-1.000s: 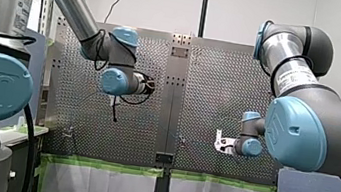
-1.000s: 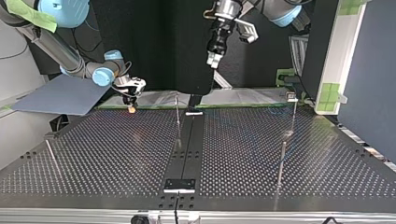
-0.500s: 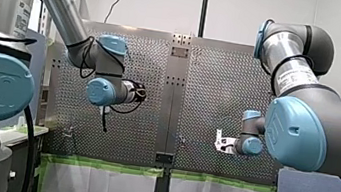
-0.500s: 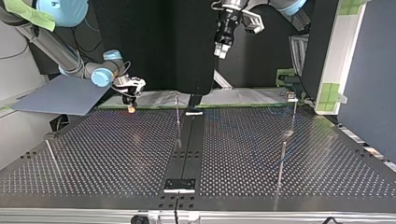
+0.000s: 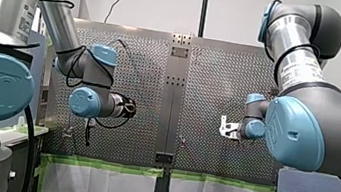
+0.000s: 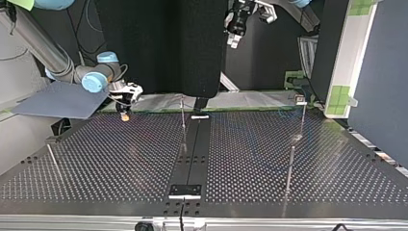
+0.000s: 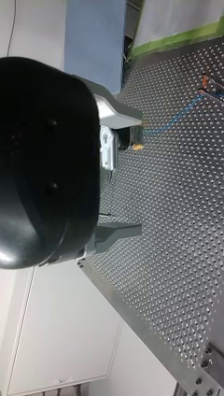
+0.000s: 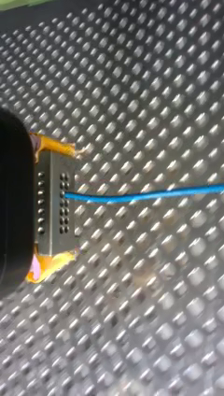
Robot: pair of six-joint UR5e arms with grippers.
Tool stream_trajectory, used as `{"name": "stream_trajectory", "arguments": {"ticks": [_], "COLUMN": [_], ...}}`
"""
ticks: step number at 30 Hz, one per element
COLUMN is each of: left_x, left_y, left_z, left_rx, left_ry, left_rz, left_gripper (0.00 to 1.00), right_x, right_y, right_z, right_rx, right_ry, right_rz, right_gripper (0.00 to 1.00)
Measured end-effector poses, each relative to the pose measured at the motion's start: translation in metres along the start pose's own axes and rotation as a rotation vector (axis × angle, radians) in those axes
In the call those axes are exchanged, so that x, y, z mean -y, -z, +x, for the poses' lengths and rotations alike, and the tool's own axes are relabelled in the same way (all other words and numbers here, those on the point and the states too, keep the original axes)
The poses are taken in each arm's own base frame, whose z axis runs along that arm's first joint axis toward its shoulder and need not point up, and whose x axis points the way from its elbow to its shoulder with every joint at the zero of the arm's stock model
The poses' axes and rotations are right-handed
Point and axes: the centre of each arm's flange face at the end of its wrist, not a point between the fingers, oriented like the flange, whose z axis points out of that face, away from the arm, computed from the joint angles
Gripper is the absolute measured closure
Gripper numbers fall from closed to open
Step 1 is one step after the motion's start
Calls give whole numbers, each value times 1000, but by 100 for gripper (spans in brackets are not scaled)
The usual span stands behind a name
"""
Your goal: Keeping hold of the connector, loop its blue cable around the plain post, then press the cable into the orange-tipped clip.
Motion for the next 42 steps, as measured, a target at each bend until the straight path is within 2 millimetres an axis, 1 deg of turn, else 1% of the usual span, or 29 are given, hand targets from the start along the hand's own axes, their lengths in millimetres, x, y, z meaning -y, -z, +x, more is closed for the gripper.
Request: {"name": "stream_trajectory", "arguments": {"ticks": [15,20,25,28,29,30,31,32,33,34,35,36,42], "left_x": [3,6,10,13,14,14,14,14,14,14,14,14,13], "left_y": [-2,-6,-17,-22,-23,-24,-24,-24,-25,-25,-26,-26,-28], "left_z": [-4,-7,-14,-18,-18,-19,-19,-19,-19,-20,-20,-20,-22], "left_rx": [5,13,26,21,17,14,13,12,12,12,13,15,23], "left_ry": [21,33,53,54,53,53,52,52,52,52,52,52,53], "left_rz": [34,36,38,37,36,35,34,34,33,32,32,30,24], "left_gripper": [1,1,1,1,1,1,1,1,1,1,1,1,1], "right_x": [-26,-28,-23,-18,-15,-13,-11,-9,-7,-5,-3,-3,-1], "right_y": [29,41,55,61,63,64,65,66,67,68,69,70,68], "right_z": [87,115,129,128,125,123,120,118,114,111,108,106,106], "right_rx": [-62,-103,-145,-160,-162,-163,-163,-164,-164,-164,-165,-167,-211], "right_ry": [-74,-69,-62,-75,-80,-82,-84,-85,-85,-84,-82,-81,-70], "right_rz": [-166,-187,-178,-158,-147,-139,-131,-124,-117,-113,-110,-108,-104], "right_gripper": [100,100,100,100,98,74,74,40,20,20,5,0,0]}}
